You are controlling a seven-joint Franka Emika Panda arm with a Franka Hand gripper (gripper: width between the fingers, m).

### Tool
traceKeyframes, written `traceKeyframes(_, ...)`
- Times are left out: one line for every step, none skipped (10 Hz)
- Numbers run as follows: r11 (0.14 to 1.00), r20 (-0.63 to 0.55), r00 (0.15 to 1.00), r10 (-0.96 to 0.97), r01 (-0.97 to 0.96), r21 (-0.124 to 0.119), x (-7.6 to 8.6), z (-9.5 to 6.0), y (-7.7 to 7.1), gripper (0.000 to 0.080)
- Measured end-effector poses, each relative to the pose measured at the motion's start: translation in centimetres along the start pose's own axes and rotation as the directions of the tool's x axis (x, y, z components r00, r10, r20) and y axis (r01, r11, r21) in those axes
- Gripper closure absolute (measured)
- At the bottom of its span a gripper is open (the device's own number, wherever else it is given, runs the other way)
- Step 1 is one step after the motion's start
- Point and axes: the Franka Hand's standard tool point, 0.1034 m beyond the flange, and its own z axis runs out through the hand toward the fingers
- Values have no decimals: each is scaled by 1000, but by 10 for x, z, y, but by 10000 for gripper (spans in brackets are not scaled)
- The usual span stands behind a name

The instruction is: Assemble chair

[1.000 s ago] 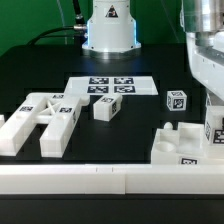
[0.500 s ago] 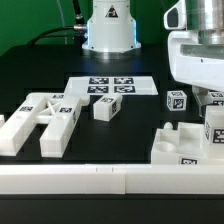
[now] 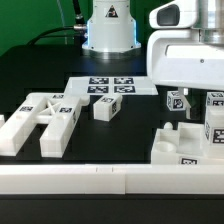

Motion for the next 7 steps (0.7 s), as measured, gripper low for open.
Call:
traceKeyframes(995, 4, 995, -97, 97, -8, 2, -1, 1, 151)
traceKeyframes(987, 2, 987, -162, 162, -12, 3, -2, 2, 151)
traceKeyframes(963, 2, 963, -270, 270, -19, 4, -3, 3, 151)
traceKeyframes(938, 3, 938, -346, 346, -20, 6, -3, 5, 151)
traceKeyframes(933, 4, 933, -359, 359, -20, 5, -3, 4, 151)
traceKeyframes(906, 4, 907, -422, 422, -21, 5, -2, 4, 151)
traceKeyframes(911, 4, 911, -412, 412, -21, 5, -2, 4, 278)
